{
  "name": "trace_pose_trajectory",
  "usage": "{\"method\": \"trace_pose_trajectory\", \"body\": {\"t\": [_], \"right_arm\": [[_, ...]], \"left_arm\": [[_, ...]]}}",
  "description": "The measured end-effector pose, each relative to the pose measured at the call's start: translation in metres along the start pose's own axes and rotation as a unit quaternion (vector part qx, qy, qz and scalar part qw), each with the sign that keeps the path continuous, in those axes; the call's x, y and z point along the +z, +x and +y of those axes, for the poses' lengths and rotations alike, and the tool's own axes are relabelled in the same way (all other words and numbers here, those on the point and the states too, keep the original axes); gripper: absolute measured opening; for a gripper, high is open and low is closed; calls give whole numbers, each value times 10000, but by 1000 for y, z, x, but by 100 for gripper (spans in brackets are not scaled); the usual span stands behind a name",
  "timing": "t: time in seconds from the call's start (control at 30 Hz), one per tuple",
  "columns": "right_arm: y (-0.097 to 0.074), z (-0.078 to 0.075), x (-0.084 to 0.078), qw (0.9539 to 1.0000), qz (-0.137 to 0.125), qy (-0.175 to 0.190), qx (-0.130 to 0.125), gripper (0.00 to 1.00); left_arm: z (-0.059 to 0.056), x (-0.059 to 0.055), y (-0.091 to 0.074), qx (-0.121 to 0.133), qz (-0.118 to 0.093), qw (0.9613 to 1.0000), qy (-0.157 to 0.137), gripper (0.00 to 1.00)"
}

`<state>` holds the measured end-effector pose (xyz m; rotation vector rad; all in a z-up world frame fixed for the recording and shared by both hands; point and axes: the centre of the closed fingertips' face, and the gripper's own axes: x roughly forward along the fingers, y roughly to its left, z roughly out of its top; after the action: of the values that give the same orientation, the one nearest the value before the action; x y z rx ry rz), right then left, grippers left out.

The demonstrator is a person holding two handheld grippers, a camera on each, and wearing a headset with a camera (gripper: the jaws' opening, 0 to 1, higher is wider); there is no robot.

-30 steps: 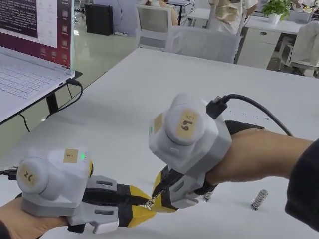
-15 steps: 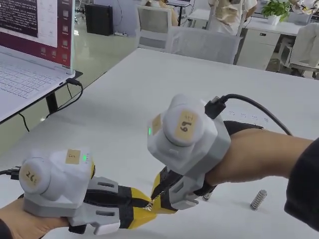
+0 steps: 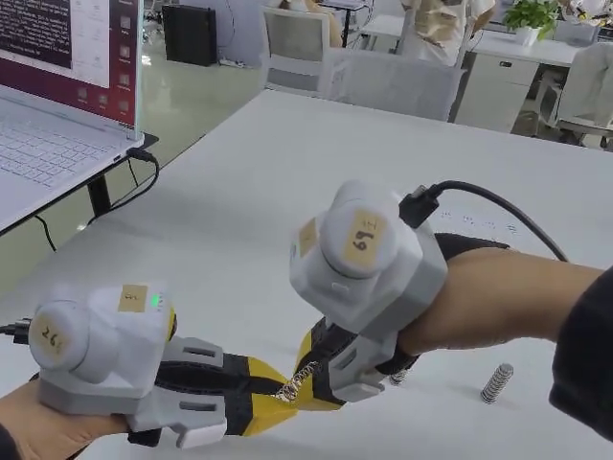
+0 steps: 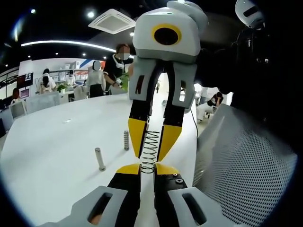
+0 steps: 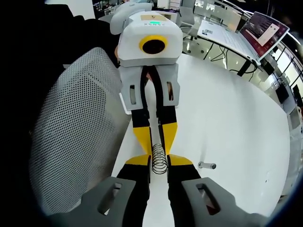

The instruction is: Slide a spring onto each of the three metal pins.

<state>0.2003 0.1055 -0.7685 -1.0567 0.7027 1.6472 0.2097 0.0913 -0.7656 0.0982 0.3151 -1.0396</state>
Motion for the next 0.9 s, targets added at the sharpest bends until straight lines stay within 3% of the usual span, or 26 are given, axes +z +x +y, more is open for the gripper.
{"method": "trace_pose_trajectory", "body": {"t": [0.47, 0.9], "right_arm": [[-1, -2, 5, 10000, -56, -4, -58, 9], [-3, -4, 3, 9999, 80, -16, -75, 9]], "left_arm": [[5, 0, 0, 55, -56, 10000, -38, 2], [8, 0, 5, 112, -108, 9999, -45, 3]]}}
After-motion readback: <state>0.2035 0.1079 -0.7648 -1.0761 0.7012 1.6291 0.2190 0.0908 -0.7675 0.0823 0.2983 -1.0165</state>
